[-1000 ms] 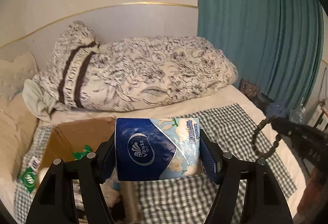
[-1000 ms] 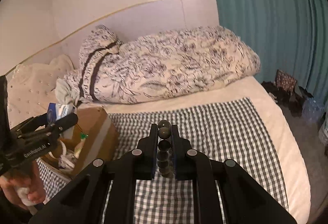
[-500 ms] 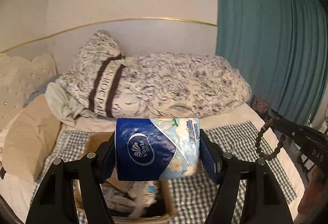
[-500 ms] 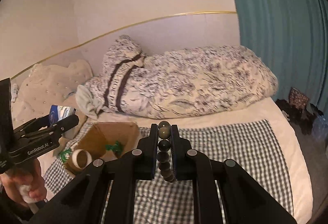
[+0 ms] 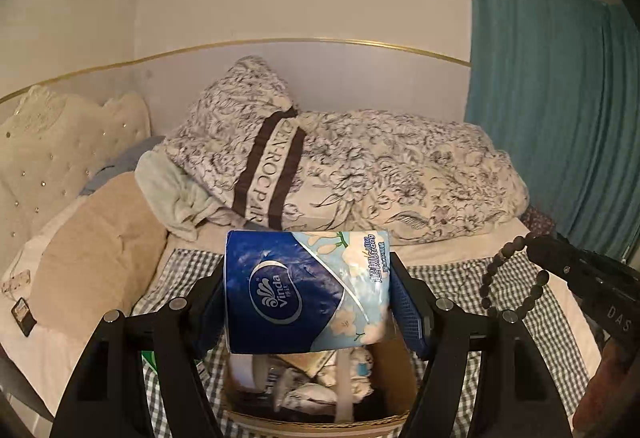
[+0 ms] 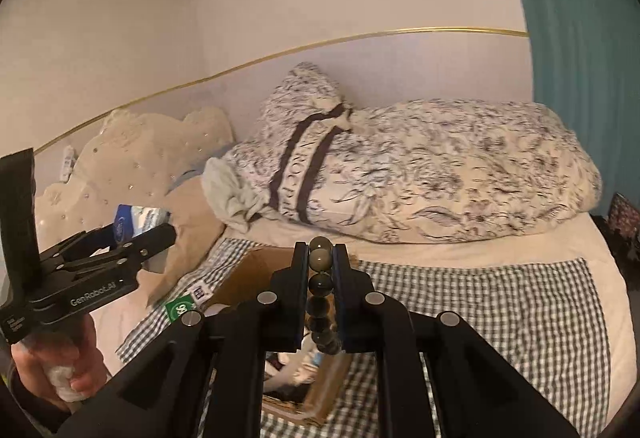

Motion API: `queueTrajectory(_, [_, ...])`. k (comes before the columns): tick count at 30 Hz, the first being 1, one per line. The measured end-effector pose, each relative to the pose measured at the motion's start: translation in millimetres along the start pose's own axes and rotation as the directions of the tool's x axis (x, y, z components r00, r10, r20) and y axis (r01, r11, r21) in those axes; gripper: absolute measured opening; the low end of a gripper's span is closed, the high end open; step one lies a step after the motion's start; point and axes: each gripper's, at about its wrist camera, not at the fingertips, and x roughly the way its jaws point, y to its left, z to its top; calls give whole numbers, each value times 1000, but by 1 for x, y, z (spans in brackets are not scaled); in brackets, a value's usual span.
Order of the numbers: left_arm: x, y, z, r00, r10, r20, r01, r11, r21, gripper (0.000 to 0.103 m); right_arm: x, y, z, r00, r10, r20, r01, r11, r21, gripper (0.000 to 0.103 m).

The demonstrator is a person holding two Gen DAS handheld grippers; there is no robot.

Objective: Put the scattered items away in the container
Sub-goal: 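Carry the tissue pack and bracelet with both grippers over the cardboard box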

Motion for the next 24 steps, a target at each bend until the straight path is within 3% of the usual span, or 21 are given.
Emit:
queueTrajectory(13, [49,29,-21,996,12,-91,-15,999,-29,72,65,35,-9,995,43,-91,-48,998,-45,11])
queueTrajectory(24, [126,42,-65,962,3,-272,-19,998,-57,72,145,32,-48,967,36,-252,-51,997,-53,11])
